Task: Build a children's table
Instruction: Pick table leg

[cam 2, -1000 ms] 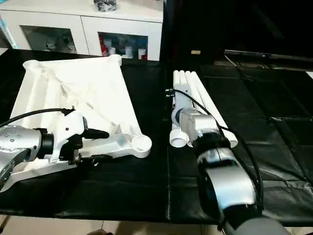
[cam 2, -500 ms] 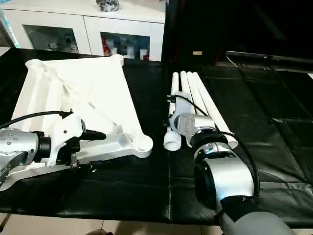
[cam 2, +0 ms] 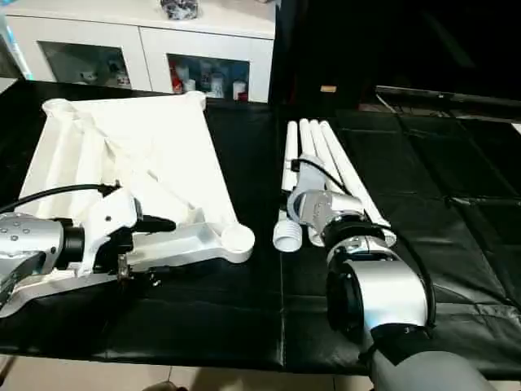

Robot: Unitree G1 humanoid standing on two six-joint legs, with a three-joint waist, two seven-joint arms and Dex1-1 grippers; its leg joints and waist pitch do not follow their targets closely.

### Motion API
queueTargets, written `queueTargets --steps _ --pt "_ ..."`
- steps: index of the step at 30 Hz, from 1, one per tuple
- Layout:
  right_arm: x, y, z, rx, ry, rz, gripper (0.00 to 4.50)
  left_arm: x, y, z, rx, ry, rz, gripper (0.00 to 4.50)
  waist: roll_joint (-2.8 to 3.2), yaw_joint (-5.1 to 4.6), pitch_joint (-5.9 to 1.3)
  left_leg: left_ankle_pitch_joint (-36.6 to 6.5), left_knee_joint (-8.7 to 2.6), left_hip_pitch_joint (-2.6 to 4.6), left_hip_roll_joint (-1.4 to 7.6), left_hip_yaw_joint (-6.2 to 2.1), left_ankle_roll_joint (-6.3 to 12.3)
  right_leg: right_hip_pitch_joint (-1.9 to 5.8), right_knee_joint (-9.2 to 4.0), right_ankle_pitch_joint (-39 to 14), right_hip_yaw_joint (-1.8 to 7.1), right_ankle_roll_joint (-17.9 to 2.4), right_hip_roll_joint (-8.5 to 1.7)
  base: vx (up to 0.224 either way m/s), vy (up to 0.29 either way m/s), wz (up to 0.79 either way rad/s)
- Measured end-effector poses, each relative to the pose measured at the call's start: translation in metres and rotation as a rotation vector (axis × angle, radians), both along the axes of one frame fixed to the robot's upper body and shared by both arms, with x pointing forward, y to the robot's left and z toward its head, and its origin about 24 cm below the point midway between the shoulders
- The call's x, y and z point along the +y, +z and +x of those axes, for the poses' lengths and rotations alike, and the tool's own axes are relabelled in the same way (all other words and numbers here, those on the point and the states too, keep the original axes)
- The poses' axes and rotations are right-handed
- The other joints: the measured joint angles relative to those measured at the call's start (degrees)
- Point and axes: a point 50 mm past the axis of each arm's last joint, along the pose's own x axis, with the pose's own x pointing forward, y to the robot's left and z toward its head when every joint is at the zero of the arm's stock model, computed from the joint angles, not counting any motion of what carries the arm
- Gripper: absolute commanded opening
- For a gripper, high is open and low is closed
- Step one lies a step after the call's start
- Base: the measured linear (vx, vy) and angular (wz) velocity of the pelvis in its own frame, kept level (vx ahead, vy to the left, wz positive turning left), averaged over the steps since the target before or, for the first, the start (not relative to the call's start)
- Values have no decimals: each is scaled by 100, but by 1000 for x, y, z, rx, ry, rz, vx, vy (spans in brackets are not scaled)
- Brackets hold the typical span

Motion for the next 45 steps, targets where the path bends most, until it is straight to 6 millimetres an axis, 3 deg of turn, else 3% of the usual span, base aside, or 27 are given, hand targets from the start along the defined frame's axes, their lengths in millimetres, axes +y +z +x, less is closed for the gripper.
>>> queueTargets --steps 13,16,19,23,26,32,37,41,45 --pt "-7 3 2 -20 -52 49 186 -2 1 6 -31 40 -69 450 2 16 1 0 1 -5 0 0 0 -1 0 1 -2 -1 0 0 0 0" --pt "-12 8 5 -35 -72 122 186 -11 6 19 -105 108 -144 450 -1 29 4 0 2 -9 1 3 1 -2 -1 1 -4 -1 -2 0 0 0" --pt "-10 28 13 -151 -58 241 186 -21 10 28 -160 162 -216 450 0 15 5 1 4 -12 2 4 2 -5 -1 2 -3 0 -2 0 0 0" --pt "-15 73 22 -432 23 354 186 -32 14 43 -195 278 -321 450 1 23 6 5 0 -13 6 5 13 -5 -6 1 -10 0 -1 0 0 0" --pt "-18 85 13 -549 96 427 186 -38 21 55 -217 364 -407 450 0 67 6 5 0 -15 6 5 24 -2 -10 1 -13 1 -1 0 0 0" --pt "-9 78 -21 -582 350 679 186 -51 55 77 -191 495 -709 450 -2 166 8 13 4 -14 6 9 38 -1 -7 6 -11 -1 -5 0 0 0" --pt "-8 89 -44 -701 535 771 186 -58 65 78 -79 474 -869 450 -23 216 20 13 4 -15 6 10 38 0 -10 6 -13 -1 -6 0 0 0" --pt "-6 95 -65 -730 662 829 186 -77 74 76 30 396 -967 450 -48 281 32 13 4 -17 3 11 42 1 -14 6 -13 -1 -10 0 0 0" --pt "-4 99 -73 -738 713 850 186 -87 78 73 97 350 -1021 450 -47 314 32 15 5 -16 3 12 41 1 -12 7 -15 -1 -12 0 0 0"
